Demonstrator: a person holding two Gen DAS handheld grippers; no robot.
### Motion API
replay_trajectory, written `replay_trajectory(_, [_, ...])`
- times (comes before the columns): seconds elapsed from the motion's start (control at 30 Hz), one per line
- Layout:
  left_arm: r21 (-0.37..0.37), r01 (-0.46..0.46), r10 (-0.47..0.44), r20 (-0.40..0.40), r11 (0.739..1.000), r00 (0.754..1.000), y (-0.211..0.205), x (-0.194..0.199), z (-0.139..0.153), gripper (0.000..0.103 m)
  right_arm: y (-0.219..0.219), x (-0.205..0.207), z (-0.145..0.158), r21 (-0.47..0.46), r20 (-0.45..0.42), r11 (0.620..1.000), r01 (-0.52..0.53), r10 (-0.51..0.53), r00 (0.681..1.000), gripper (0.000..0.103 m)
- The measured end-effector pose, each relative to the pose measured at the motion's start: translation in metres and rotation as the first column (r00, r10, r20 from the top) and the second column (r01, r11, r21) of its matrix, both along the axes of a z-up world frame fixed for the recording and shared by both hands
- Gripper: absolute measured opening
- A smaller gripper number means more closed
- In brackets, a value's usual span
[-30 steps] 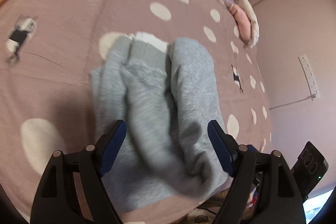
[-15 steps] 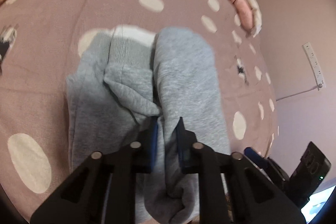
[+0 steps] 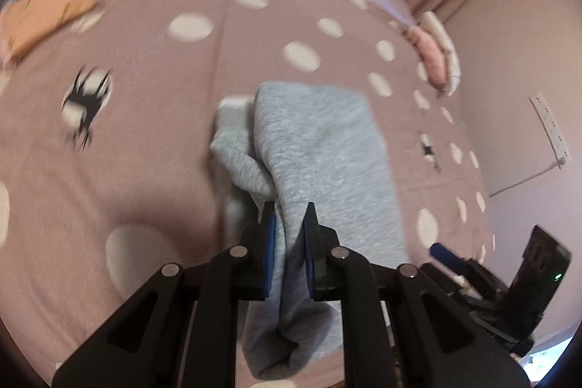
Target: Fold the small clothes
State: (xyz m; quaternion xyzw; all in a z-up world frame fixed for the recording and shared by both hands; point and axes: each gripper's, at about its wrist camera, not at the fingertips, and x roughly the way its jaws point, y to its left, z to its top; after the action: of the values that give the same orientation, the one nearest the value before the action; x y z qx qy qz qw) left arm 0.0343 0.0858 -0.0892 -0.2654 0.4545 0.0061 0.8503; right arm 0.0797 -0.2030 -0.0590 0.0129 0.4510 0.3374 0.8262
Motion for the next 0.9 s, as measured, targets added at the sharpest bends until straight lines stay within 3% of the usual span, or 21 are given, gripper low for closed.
replay_trajectory(0.17, [-0.015, -0.033, 0.031, -0.097, 0.999, 0.995, 0.004, -0.005, -0.044, 0.017, 0.011, -0.002, -0.011, -0.019, -0.026, 0.999, -0.042, 0.041, 0.999, 0.057])
replay_trajectory(0.53, [0.011, -0.024, 0.025, -0.069, 1.000, 0.997, 0.000, -0.023, -0.015, 0.024, 0.011, -0.005, -0.005, 0.005, -0.043, 0.998, -0.067, 0.067, 0.997, 0.057])
replay_trajectory(0.73, [0.022, 0.007, -0.004, -0.128, 1.000, 0.992, -0.009, -0.040, -0.035, 0.030, 0.024, -0.007, -0.019, -0.045, -0.067, 0.995, -0.090, 0.087, 0.994, 0.057])
replay_trajectory(0.83, [0.042, -0.013, 0.019, -0.162, 0.999, 0.987, -0.010, -0.042, -0.049, 0.043, 0.026, -0.007, -0.023, -0.070, -0.075, 0.993, -0.090, 0.084, 0.994, 0.057])
replay_trajectory(0.9, [0.025, -0.028, 0.031, -0.162, 0.999, 0.986, -0.008, -0.043, -0.055, 0.044, 0.027, -0.006, -0.025, -0.069, -0.094, 0.993, -0.095, 0.088, 0.992, 0.057])
